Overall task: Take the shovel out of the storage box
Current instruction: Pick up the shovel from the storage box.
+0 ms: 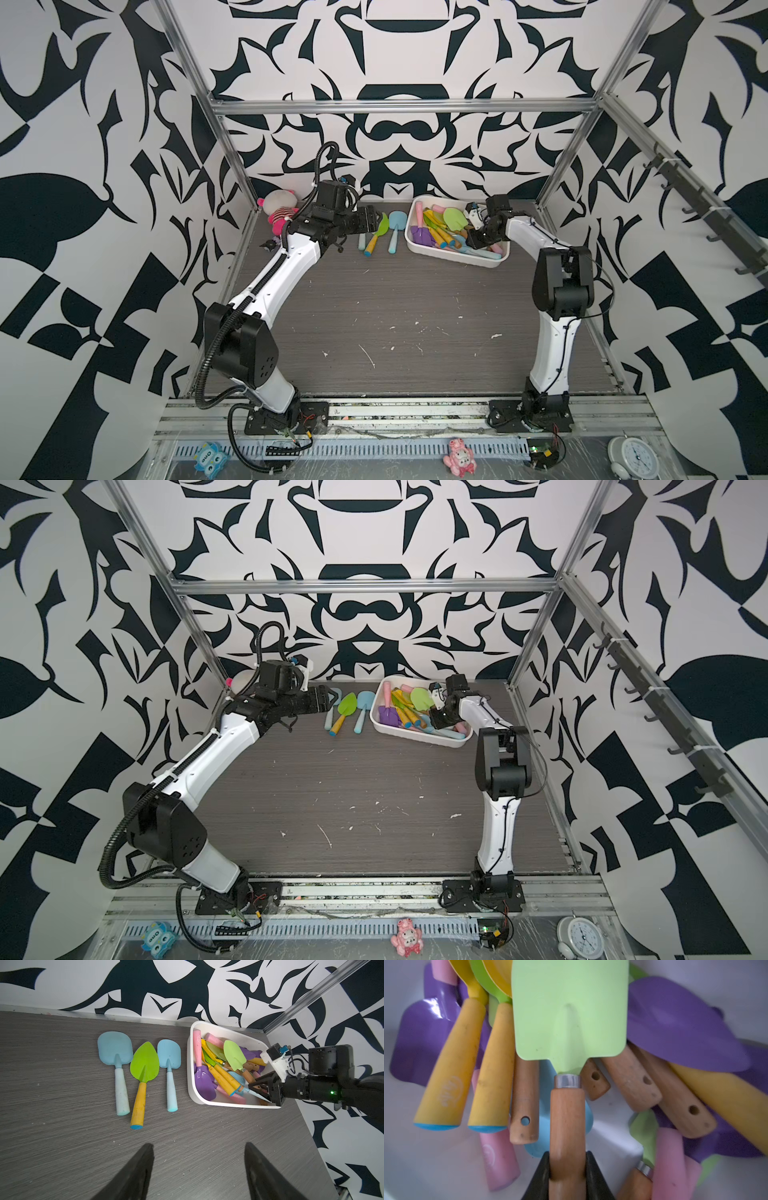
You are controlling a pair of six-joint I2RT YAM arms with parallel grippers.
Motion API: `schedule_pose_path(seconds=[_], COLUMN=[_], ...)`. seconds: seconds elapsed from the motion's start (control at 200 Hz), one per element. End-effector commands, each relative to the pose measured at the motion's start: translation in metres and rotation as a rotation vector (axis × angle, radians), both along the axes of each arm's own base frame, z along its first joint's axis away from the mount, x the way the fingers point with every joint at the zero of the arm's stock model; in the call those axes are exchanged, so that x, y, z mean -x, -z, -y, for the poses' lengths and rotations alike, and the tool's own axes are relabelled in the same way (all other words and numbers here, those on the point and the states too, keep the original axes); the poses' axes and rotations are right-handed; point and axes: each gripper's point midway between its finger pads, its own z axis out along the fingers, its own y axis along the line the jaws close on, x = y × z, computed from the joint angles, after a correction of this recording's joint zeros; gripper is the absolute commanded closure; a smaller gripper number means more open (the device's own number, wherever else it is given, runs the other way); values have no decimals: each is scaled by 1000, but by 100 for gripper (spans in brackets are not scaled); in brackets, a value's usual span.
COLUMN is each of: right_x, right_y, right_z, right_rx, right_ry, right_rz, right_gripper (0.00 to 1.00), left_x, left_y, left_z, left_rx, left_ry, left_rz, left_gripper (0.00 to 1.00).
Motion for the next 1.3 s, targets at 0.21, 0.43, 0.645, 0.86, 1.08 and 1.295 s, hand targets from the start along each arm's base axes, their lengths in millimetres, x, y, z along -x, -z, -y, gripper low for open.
schedule_pose_path(seconds=[0.21, 0.43, 0.645, 0.86, 1.08, 1.295], right_x=[20, 53, 86, 116, 133, 135], right_y=[-92, -129, -156, -155, -149, -147], right_z=[1, -29, -73, -114, -128, -127], right_rx=[-35, -120, -210, -249, -266, -269], right_ry=[114, 150, 122, 65, 54, 71], right_rz=[147, 196, 213, 166, 146, 142], right_gripper=[100, 100, 100, 100, 100, 100], left_x=[-20, -37, -49, -55, -55, -51], left_y=[-21, -27, -8, 10, 35, 45], left_z=[52, 109, 152, 164, 164, 159], left_rx=[287, 412, 434, 450, 417, 405], left_ry=[3, 61, 98, 111, 100, 95], left_rz=[-9, -2, -53, -88, -140, -156], left_gripper=[24, 21, 20, 23, 41, 61])
